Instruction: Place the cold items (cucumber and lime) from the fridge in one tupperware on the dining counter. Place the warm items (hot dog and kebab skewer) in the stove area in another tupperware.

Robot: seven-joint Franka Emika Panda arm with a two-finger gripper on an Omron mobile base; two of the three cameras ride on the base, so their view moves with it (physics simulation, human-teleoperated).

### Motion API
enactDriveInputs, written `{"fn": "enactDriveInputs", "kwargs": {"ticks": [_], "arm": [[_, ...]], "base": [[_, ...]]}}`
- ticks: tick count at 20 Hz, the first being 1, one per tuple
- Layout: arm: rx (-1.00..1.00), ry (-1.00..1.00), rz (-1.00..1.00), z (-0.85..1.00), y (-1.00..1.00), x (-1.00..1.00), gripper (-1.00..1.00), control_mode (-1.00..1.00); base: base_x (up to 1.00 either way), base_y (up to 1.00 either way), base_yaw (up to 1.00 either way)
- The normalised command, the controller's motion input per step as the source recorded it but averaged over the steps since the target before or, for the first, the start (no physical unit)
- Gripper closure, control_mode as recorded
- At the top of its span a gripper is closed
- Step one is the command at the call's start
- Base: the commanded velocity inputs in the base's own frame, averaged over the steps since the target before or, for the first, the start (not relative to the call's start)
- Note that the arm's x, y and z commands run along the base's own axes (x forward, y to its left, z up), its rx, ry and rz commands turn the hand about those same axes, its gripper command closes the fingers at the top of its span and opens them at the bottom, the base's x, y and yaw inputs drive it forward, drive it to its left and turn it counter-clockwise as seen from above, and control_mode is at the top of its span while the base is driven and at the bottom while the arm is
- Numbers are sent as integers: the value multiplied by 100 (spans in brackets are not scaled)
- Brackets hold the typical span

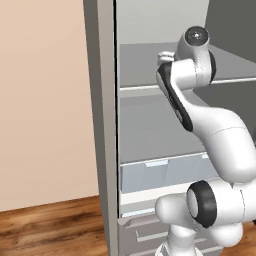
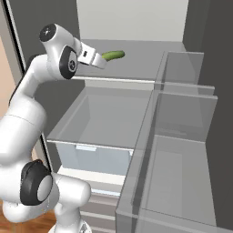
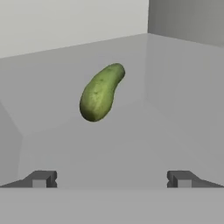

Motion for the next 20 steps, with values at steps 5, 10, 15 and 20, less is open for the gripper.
{"fn": "enactDriveInputs", "kwargs": {"ticks": [5,10,15,20], "arm": [[4,3,0,3,-17,62,-100,-100],[3,5,0,2,-15,50,-100,-100],[2,7,0,0,-6,46,-100,-100],[3,6,0,0,0,39,-100,-100]], "base": [[0,0,0],[0,0,0],[0,0,0],[0,0,0]]}}
